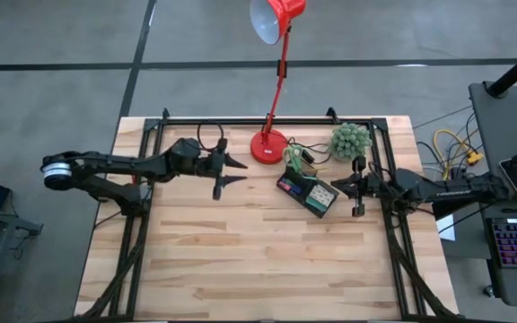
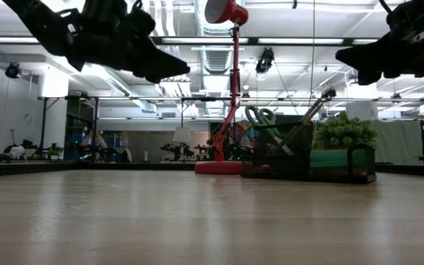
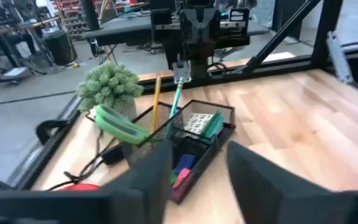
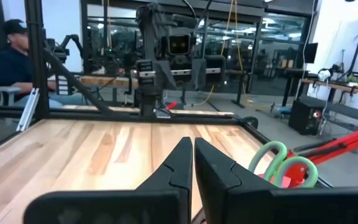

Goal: Pick and place office supplies into organizer
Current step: Return to Home Position

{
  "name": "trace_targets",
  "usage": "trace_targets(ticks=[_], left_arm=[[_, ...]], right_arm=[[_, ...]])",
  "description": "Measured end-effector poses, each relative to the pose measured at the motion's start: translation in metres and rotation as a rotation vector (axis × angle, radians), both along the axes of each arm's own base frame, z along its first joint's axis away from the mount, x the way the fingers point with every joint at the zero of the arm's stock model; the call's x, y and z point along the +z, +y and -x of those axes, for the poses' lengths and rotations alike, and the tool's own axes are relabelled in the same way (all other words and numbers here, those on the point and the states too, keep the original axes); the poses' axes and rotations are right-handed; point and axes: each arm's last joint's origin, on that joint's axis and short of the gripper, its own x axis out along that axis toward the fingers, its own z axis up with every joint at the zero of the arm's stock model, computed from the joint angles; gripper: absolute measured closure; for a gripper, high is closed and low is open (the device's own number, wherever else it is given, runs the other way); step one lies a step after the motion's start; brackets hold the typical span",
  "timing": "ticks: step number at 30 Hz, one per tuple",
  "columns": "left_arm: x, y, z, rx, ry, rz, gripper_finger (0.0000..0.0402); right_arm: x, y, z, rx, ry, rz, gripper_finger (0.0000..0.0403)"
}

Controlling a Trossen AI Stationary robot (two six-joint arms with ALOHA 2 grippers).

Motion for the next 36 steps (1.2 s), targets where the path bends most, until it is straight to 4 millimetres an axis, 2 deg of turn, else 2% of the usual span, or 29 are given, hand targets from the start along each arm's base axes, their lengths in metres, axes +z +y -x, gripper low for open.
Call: trace_targets(ticks=[5,7,12,17,20,27,32,36], left_arm=[[-0.008,0.0,0.013,0.015,-0.005,-0.032,0.0371],[-0.019,-0.002,0.025,0.023,-0.01,-0.042,0.0392],[-0.044,-0.011,0.063,0.072,-0.124,-0.026,0.0393],[-0.066,-0.019,0.097,0.229,-0.194,0.026,0.04],[-0.067,-0.023,0.102,0.24,-0.18,0.026,0.0401],[-0.05,-0.032,0.112,0.192,-0.304,0.005,0.0401],[-0.06,-0.039,0.116,0.255,-0.192,0.054,0.0401],[-0.061,-0.049,0.118,0.209,-0.17,0.034,0.0402]], right_arm=[[0.001,0.0,0.0,-0.002,-0.01,0.008,0.0394],[0.001,0.0,0.0,-0.007,-0.007,0.007,0.0394],[0.0,0.0,0.0,-0.007,-0.002,-0.016,0.0394],[0.0,0.0,0.0,-0.008,0.002,-0.012,0.0394],[0.0,-0.001,0.0,-0.01,0.002,-0.011,0.0394],[-0.004,-0.001,0.0,-0.01,0.044,-0.02,0.0394],[-0.006,-0.001,0.0,-0.009,0.055,-0.036,0.0394],[-0.005,-0.001,0.0,-0.009,0.053,-0.036,0.0394]])
